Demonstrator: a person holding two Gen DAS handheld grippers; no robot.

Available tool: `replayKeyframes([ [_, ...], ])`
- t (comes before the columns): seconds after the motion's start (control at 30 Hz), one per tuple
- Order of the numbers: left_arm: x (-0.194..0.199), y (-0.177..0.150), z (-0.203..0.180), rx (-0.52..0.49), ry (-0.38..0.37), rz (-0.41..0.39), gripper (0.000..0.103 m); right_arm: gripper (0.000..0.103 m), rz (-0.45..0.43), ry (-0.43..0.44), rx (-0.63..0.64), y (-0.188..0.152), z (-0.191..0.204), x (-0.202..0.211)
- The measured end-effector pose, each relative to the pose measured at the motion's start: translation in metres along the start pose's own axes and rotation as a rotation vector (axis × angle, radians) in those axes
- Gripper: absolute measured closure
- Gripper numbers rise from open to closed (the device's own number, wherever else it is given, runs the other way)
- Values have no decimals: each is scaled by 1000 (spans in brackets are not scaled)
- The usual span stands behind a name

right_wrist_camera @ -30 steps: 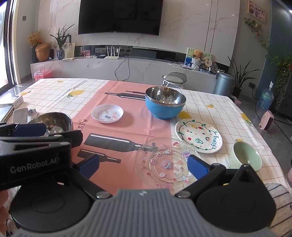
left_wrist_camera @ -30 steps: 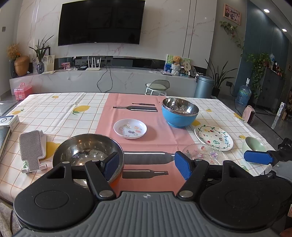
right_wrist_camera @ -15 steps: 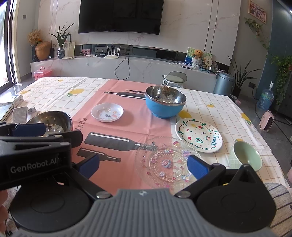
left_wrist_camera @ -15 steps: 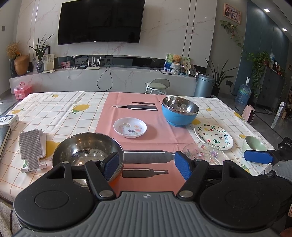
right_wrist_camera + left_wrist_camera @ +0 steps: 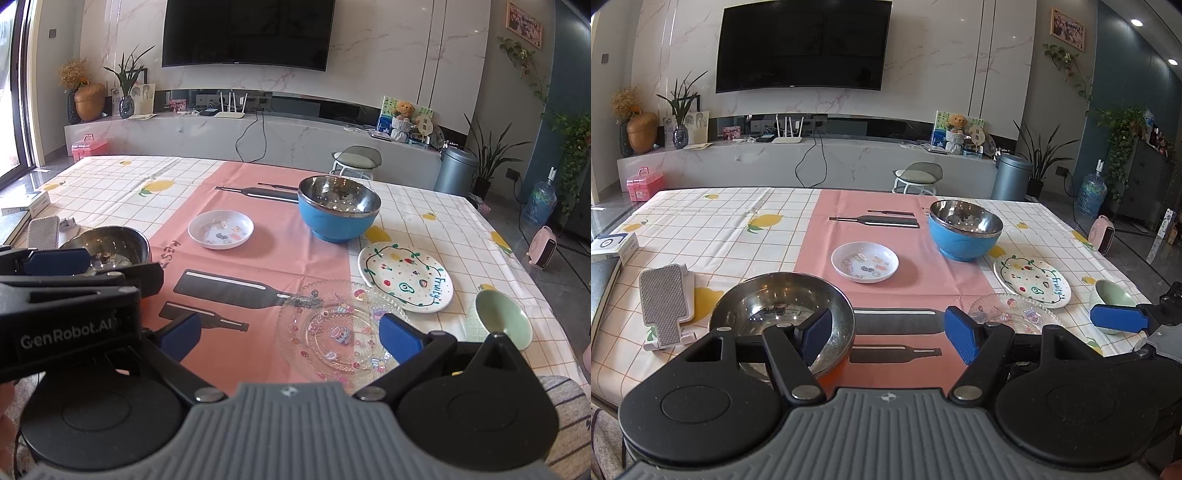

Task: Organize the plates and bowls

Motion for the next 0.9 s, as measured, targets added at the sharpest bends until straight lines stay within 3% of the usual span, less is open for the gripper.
replayKeyframes([
  [0.53, 17, 26, 12, 29, 27, -53, 21, 3, -19, 32, 51, 22, 12, 14],
  [0.83, 30, 73, 33, 27, 160, -123, 21, 3, -70, 80, 113, 57, 18, 23],
  [0.9, 33, 84, 41, 18, 179, -170, 21, 3, -57, 117, 52, 63, 13, 20],
])
Point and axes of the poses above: each gripper's, at about its wrist camera, not at the fingertips, and x roughly against the way its jaws point, z to its left, y to its top, the point moved 7 cm from there along -x, roughly the way its jaws point, and after that the axes turned 13 degrees about y, right-handed, at the moved point
